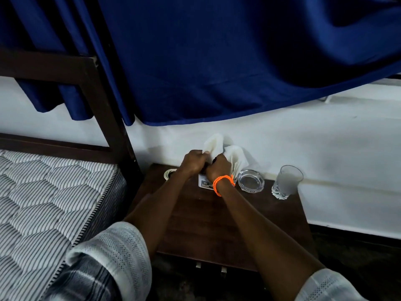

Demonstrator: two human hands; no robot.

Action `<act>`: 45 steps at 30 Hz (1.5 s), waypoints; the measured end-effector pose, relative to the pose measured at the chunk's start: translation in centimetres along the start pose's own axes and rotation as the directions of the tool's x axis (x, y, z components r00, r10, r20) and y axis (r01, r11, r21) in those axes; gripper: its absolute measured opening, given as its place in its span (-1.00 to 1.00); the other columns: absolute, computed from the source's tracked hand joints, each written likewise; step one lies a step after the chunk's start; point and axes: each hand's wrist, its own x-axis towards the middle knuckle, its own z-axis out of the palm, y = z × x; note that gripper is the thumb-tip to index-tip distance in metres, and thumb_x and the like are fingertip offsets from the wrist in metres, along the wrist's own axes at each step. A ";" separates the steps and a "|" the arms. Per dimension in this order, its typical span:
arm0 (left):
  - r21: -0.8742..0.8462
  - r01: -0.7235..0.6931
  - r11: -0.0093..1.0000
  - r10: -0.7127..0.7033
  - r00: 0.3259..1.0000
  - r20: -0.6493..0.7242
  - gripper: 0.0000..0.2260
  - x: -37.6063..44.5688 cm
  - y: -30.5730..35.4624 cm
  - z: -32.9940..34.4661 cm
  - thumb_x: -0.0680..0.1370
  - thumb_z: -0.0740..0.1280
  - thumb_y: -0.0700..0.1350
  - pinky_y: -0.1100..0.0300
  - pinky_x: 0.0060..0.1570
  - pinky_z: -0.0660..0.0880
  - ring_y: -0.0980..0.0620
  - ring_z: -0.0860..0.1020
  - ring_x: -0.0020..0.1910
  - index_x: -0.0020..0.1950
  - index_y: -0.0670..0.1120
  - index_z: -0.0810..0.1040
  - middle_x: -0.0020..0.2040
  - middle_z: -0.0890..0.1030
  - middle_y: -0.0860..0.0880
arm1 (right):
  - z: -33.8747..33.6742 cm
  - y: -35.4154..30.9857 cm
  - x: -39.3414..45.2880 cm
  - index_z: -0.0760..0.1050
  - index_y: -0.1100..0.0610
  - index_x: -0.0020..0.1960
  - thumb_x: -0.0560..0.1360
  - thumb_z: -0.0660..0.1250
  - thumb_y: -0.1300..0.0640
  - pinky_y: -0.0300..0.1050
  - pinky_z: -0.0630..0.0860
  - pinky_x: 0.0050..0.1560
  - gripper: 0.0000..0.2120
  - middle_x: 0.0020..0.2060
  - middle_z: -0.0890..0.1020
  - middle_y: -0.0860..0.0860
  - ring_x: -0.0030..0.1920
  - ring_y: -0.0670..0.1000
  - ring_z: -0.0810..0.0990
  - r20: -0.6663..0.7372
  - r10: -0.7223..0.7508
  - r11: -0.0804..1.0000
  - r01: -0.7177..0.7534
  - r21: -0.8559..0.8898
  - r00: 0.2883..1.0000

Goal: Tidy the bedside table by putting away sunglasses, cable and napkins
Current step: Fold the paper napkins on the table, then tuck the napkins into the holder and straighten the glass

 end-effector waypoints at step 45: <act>0.005 0.010 1.000 -0.008 0.928 -0.372 -0.63 -8.5 1.8 3.2 0.44 0.52 -0.08 0.18 0.17 0.53 -0.11 0.66 0.18 0.23 -0.10 0.67 0.16 0.72 -0.12 | -8.3 1.7 -5.5 0.65 0.08 -0.08 0.39 0.50 0.03 -0.24 0.48 -0.07 -0.84 -0.11 0.74 0.08 -0.02 0.11 0.70 -0.098 -0.033 0.989 0.018 -0.148 0.995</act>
